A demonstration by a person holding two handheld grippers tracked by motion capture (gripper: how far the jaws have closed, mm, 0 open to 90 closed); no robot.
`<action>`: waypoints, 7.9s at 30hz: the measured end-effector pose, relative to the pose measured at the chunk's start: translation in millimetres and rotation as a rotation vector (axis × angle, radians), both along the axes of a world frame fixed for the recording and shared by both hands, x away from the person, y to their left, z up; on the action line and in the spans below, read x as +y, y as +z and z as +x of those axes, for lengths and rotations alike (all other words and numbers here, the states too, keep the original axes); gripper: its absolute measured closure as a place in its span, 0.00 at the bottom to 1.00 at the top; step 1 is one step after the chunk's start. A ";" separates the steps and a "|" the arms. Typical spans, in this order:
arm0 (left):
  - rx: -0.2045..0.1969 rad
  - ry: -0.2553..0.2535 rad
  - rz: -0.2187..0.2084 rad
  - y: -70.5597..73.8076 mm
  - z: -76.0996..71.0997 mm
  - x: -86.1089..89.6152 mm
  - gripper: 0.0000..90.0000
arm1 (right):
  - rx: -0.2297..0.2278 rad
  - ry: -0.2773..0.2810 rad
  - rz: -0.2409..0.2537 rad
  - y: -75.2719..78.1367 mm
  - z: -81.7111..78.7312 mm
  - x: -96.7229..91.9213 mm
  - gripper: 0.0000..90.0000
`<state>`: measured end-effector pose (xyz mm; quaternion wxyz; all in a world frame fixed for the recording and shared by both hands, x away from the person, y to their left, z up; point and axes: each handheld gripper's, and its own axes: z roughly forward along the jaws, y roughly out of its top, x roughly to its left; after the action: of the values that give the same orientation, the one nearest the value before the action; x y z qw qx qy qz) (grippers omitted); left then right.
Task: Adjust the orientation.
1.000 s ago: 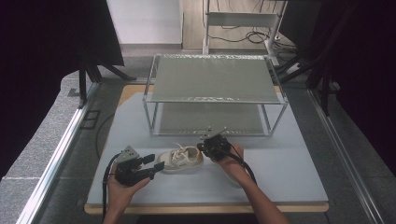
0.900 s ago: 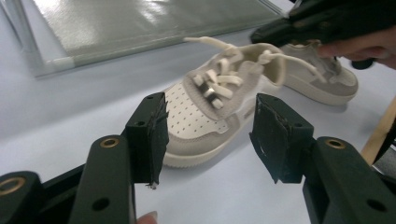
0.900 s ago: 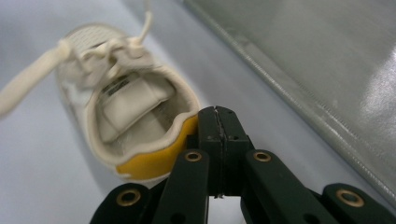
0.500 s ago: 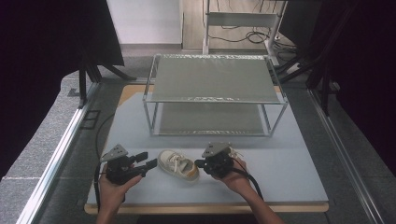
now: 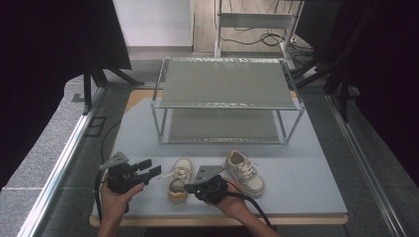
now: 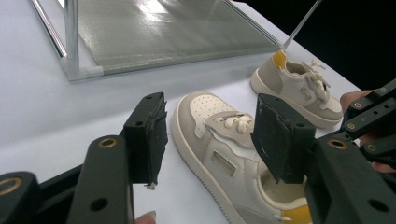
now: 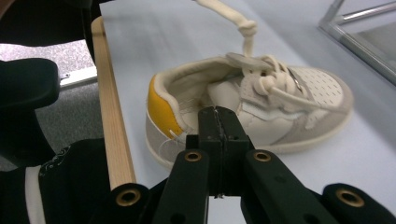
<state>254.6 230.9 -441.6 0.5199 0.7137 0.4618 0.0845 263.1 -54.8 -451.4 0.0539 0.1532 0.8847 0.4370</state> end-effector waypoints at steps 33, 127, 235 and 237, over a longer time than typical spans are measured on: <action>0.001 -0.028 0.032 1.1 8.2 -11.3 0.49 | -0.026 -0.356 -0.023 -17.8 -16.3 -148.5 1.00; 0.035 -0.035 0.034 -2.2 6.5 -17.7 0.49 | 0.036 -0.418 -0.056 -8.7 91.4 -128.2 1.00; 0.053 -0.043 0.046 -8.7 8.2 -19.3 0.49 | -0.021 -0.264 -0.098 1.7 3.9 -149.0 1.00; 0.053 -0.043 0.046 -8.7 8.4 -18.5 0.49 | -0.019 -0.257 -0.089 1.1 3.0 -153.8 1.00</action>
<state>263.0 212.5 -450.3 0.4928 0.7370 0.4579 0.0652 266.0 -208.7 -450.3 0.1248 0.2585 0.8757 0.3882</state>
